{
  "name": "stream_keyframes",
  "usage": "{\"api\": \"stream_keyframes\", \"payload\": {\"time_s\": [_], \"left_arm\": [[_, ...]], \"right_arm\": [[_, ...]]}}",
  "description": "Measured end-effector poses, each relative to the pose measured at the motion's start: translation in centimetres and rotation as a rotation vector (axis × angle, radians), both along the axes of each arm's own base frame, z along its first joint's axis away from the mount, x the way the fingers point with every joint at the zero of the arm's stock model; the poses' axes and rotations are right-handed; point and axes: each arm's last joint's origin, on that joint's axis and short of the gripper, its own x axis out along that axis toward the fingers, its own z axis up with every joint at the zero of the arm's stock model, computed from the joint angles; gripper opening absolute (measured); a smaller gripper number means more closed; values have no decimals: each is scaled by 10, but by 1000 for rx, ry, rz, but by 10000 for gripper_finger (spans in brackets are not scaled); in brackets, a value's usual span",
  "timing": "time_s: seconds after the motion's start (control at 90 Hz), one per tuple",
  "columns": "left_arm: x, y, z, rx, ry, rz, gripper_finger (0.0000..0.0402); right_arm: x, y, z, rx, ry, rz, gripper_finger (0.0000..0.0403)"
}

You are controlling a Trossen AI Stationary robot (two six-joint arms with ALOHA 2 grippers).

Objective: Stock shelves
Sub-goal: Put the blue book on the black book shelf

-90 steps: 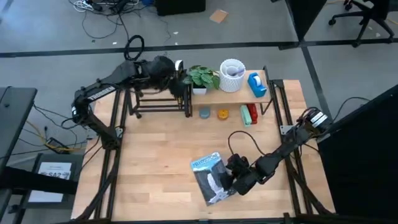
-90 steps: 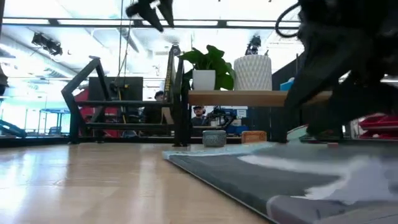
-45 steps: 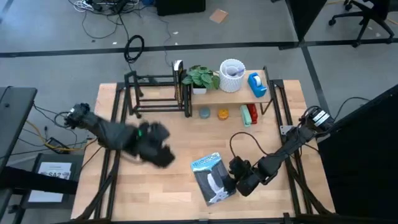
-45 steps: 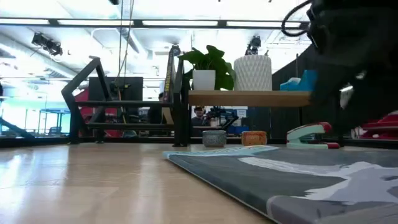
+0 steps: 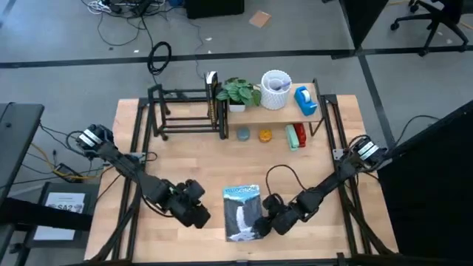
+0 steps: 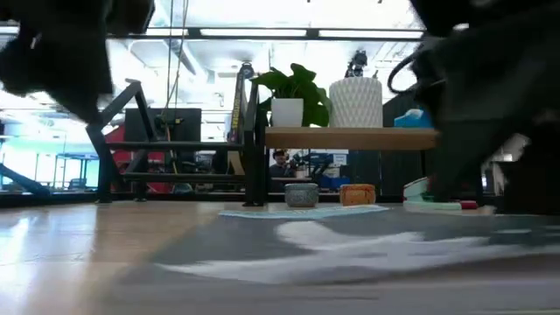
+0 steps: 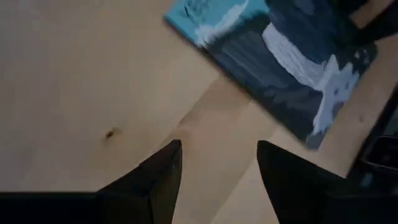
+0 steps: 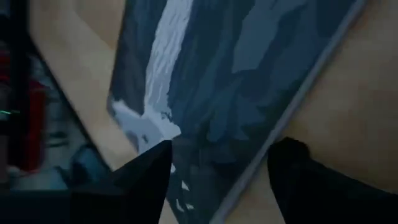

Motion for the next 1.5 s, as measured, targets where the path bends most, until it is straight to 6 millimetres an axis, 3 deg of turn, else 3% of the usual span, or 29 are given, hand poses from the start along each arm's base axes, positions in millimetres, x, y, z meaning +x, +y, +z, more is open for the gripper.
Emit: {"api": "stream_keyframes", "payload": {"time_s": [0.344, 0.711, 0.967, 1.267, 1.4, 1.5], "left_arm": [[-1, 23, -45, -77, -90, 89, 188], [10, 34, -78, -93, -44, 124, 188], [35, 37, -78, -175, -227, 83, 188], [49, 41, -66, -252, -368, 11, 188], [47, 42, -69, -236, -330, 20, 188], [44, 44, -73, -219, -274, 36, 188]], "right_arm": [[40, -28, 16, -124, -105, 24, 221], [51, -43, 21, -138, -114, 37, 221], [51, -42, 21, -155, -117, 53, 221], [51, -42, 21, -217, -130, 100, 221], [40, -34, 45, -210, -165, 141, 217], [20, -25, 63, -221, -121, 145, 207]]}}
